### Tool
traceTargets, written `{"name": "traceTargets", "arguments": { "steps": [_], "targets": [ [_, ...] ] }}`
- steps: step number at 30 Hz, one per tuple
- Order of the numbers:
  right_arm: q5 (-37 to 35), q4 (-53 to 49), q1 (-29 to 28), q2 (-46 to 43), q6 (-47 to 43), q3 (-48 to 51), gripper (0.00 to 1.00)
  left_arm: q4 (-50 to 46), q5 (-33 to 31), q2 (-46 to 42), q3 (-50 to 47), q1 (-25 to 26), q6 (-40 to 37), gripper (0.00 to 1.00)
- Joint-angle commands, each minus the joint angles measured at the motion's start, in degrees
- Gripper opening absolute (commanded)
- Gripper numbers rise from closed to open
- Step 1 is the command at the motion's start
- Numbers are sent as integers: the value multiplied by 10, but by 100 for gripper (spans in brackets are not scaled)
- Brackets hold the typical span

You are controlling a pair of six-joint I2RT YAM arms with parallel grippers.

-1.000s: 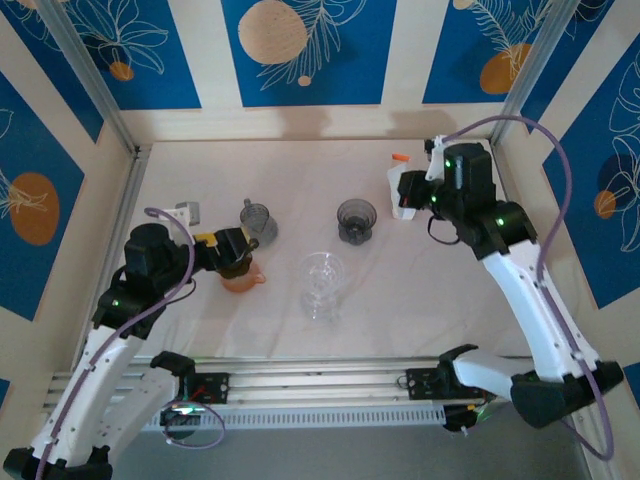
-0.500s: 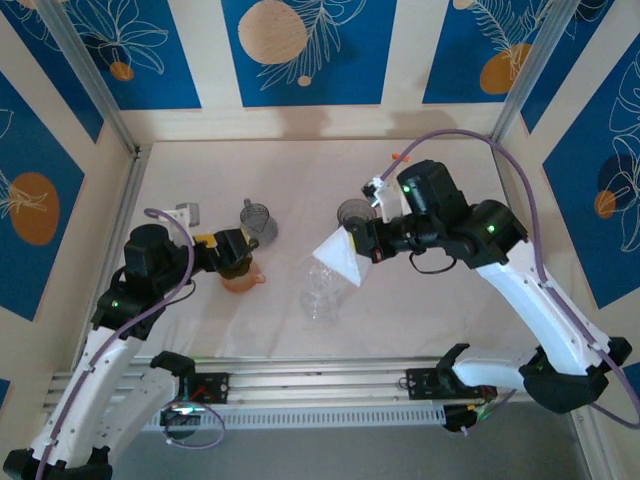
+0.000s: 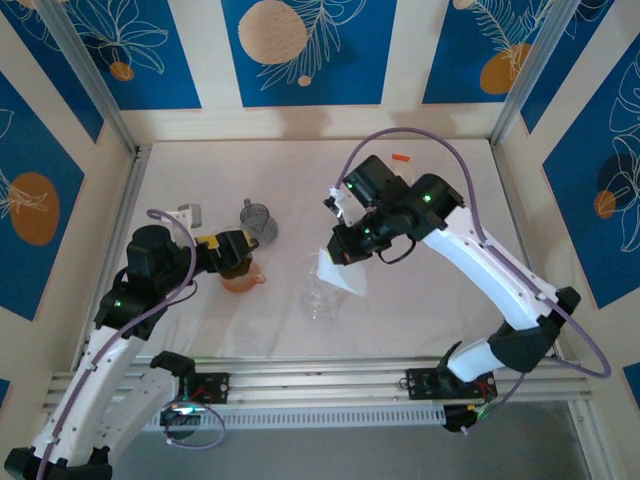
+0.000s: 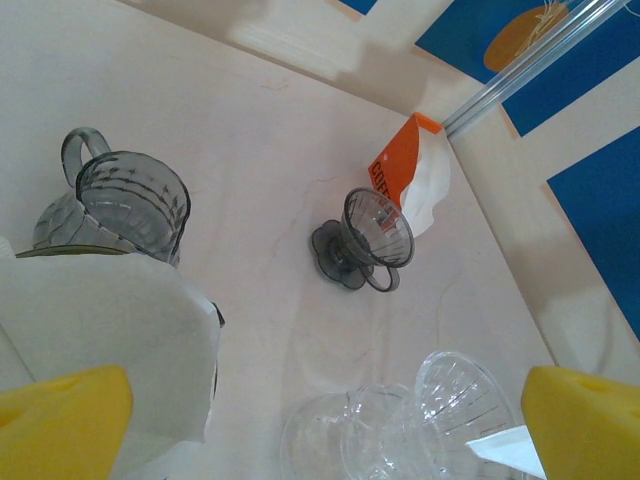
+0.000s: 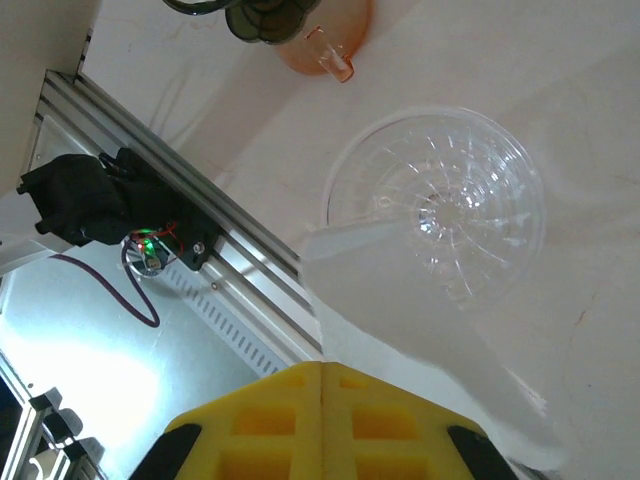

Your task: Place the coffee filter in the dripper

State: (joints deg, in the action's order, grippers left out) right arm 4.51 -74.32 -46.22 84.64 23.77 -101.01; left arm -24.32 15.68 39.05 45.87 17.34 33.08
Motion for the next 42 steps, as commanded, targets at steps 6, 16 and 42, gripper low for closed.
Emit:
{"name": "traceTargets", "arguments": {
  "steps": [6, 16, 42],
  "targets": [
    [-2, -12, -12, 77, -23, -73, 0, 32, 29, -8, -11, -10, 8, 100],
    [-5, 4, -24, 134, -29, -88, 0, 35, 37, -13, -20, -10, 9, 100],
    [-150, -11, -29, 73, -99, -17, 53, 30, 79, 47, -2, -10, 11, 100]
  ]
}}
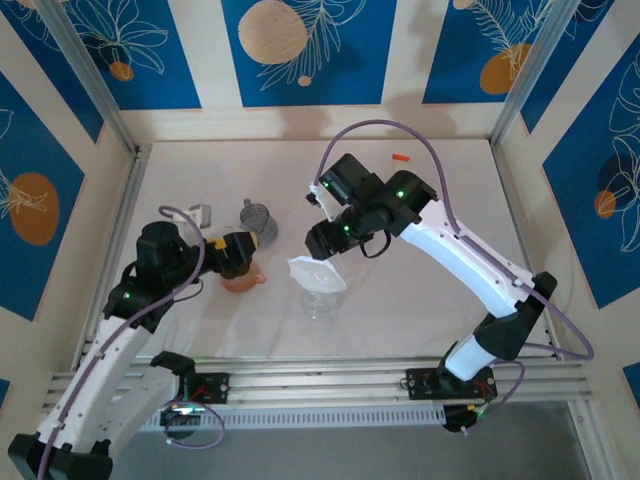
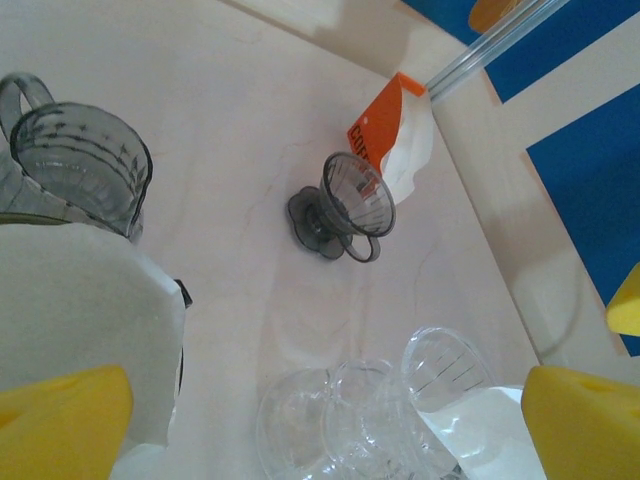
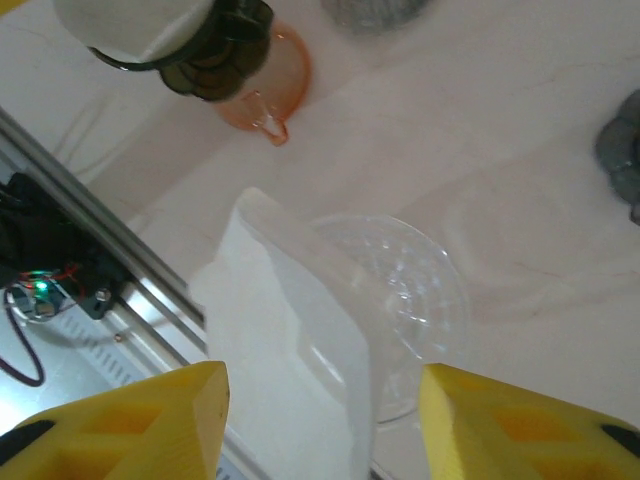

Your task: Place the coffee filter in the dripper

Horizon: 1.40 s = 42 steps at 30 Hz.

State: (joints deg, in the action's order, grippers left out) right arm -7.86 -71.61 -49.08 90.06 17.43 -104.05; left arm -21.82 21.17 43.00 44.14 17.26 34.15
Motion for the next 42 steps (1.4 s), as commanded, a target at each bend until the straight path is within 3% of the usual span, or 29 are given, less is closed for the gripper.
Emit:
{"name": "traceTargets", "arguments": {
  "steps": [1, 13, 15, 20, 25, 32, 42],
  "targets": [
    [-32, -41, -4, 24, -43, 13, 52, 5, 27, 12, 16, -9, 1, 100],
    [-35, -52, -31, 77, -81, -24, 48, 11, 50, 29, 17, -9, 5, 99],
    [-43, -53, -34, 81, -80, -27, 42, 12, 54, 30, 16, -9, 4, 98],
    [-63, -45, -41, 76, -56, -29, 12, 24, 77, 36, 17, -9, 7, 94],
    [-121, -23, -54, 45, 16, 14, 0, 48, 96, 40, 1, -4, 33, 88],
    [-200, 10, -74, -1, 93, 86, 0, 73, 67, 53, -8, 59, 45, 85],
    [-217, 38, -84, -13, 112, 141, 0, 84, 3, 110, 9, 175, 27, 83]
  ]
}}
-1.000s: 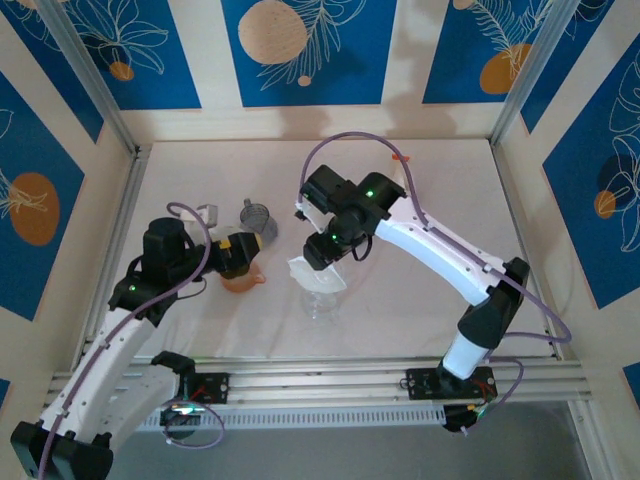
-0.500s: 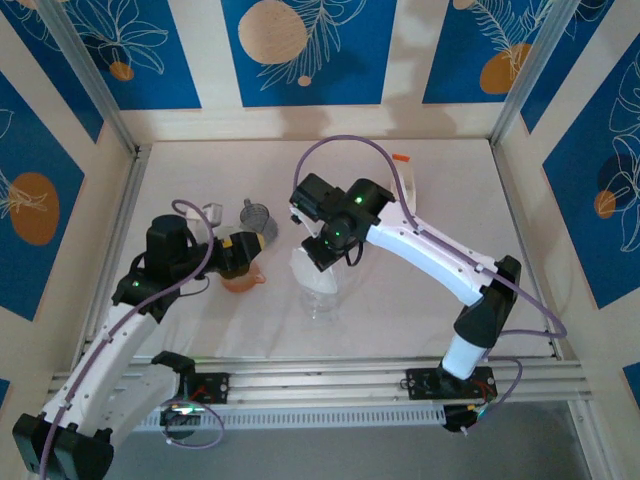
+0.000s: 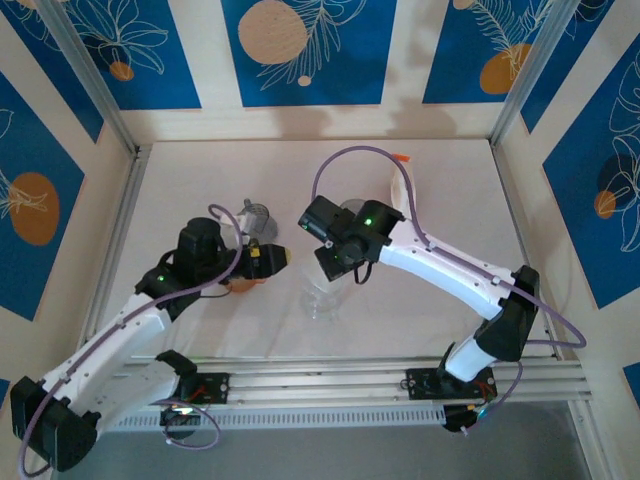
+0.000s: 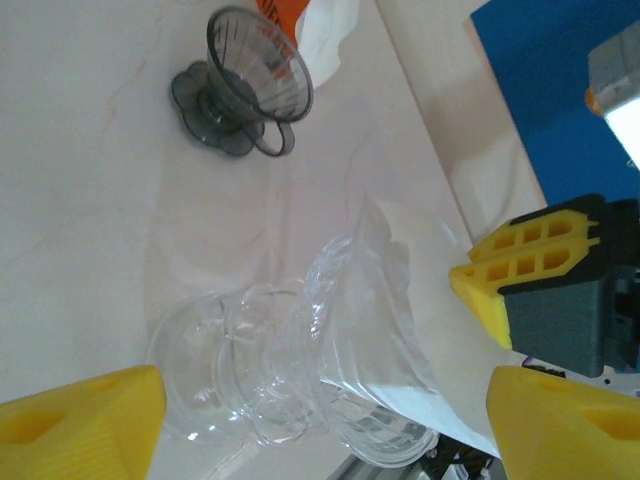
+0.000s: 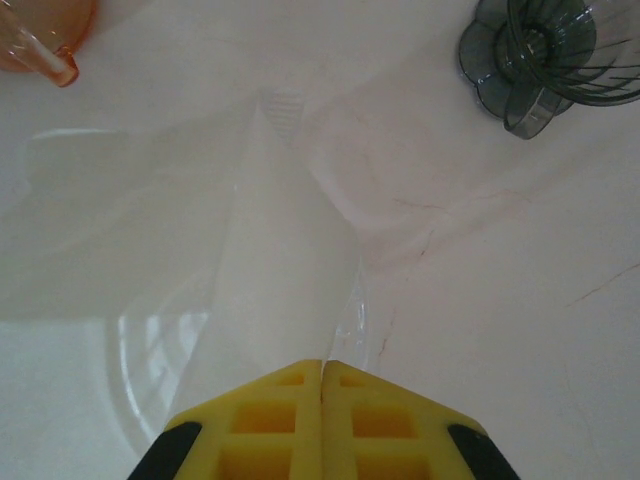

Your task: Place the coffee filter in the dripper

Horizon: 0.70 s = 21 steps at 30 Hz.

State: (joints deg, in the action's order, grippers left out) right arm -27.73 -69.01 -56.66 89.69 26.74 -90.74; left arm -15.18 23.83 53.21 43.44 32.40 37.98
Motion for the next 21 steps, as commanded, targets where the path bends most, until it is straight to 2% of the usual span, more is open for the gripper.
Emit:
{"name": "traceTargets", "arguments": {
  "steps": [1, 4, 8, 11, 15, 19, 21],
  "targets": [
    [-19, 14, -9, -9, 17, 11, 1, 17, -29, 14, 20, 32, -15, 83],
    [-23, 19, -13, -14, 14, 16, 8, 7, -44, 25, 29, 52, -22, 83],
    [-37, 32, -17, -45, 10, 23, 27, -13, -42, 28, 41, 56, -31, 72],
    [-34, 47, -14, -72, 7, 31, 37, -31, -35, 29, 56, 59, -40, 72],
    [3, 68, -8, -88, 6, 45, 39, -60, -32, 33, 75, 64, -56, 67],
    [17, 82, -5, -82, 8, 57, 27, -64, -22, 48, 75, 67, -55, 56],
    [19, 85, -4, -79, 7, 61, 26, -61, -19, 52, 75, 68, -52, 56]
  ]
}}
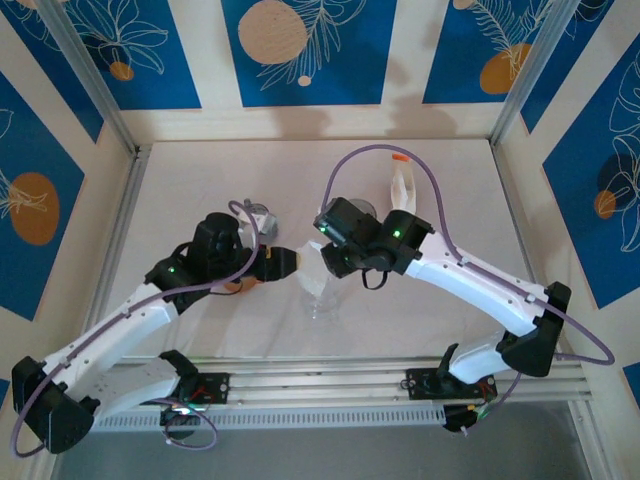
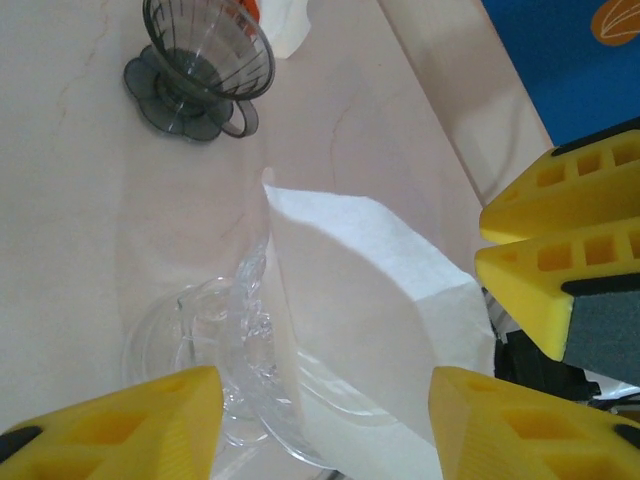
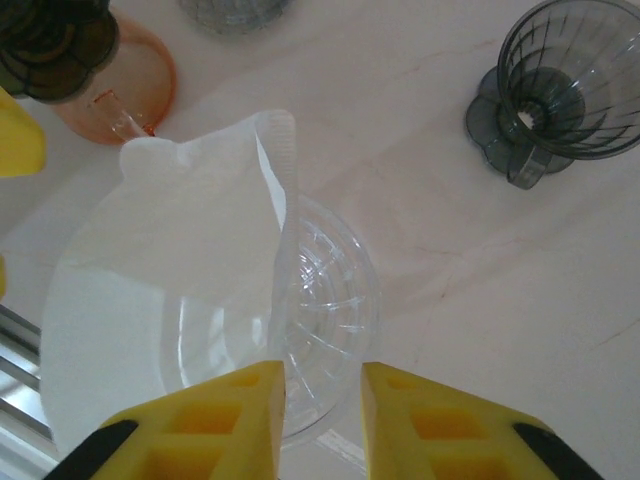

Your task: Place the coffee filter in the dripper

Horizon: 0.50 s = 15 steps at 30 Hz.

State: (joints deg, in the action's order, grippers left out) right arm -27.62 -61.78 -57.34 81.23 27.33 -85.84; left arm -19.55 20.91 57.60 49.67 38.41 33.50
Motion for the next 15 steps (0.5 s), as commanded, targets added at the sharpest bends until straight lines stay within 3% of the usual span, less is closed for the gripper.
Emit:
{"name": "traceTargets", "arguments": {
  "steps": [1, 9, 15],
  "targets": [
    [21, 14, 3, 6, 0, 12, 28, -18, 9, 10, 14, 9, -7, 57],
    [10, 21, 2, -7, -3, -1, 53, -60, -15, 4, 46, 9, -28, 56],
    [33, 29, 2, -4, 11, 9, 52, -74, -16, 8, 47, 9, -32, 54]
  ]
}}
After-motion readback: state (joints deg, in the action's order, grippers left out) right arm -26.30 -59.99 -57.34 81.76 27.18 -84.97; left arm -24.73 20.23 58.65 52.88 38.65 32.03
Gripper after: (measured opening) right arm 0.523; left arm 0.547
